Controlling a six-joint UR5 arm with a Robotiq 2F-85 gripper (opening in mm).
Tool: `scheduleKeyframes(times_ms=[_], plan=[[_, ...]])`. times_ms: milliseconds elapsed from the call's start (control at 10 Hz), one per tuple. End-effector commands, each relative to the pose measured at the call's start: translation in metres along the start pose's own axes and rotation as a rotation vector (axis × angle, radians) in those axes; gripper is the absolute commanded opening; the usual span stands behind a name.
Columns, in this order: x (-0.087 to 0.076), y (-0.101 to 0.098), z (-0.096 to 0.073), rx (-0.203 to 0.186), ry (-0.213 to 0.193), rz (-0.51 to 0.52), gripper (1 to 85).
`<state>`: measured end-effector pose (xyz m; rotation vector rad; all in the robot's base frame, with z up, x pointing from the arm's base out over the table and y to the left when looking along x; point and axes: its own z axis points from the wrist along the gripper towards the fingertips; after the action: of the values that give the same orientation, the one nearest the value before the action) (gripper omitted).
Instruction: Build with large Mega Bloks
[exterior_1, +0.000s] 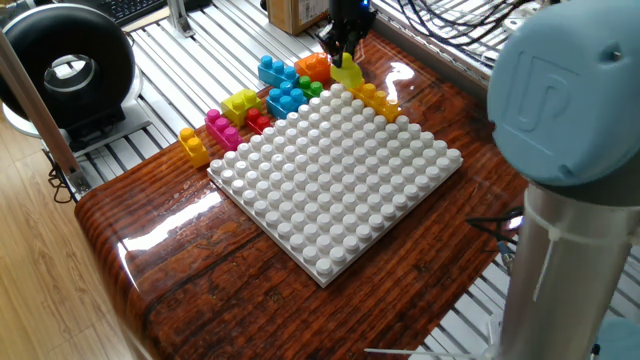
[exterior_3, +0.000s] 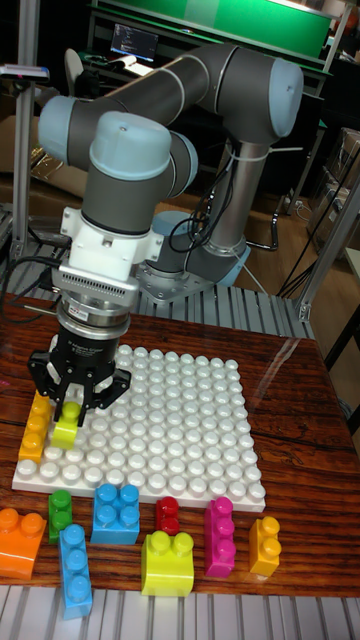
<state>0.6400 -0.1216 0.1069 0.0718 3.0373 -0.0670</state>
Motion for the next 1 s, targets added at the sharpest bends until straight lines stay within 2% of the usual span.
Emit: scheduleKeyframes(times_ms=[0, 200, 600, 900], plan=[[0.006, 0.009, 0.008, -0.006, -0.018, 0.020, 1.0], [0.006, 0.011, 0.012, -0.021, -0.025, -0.008, 1.0], [0.004, 0.013, 0.025, -0.024, -0.049, -0.014, 1.0], [0.006, 0.012, 0.028, -0.022, -0.046, -0.015, 1.0]])
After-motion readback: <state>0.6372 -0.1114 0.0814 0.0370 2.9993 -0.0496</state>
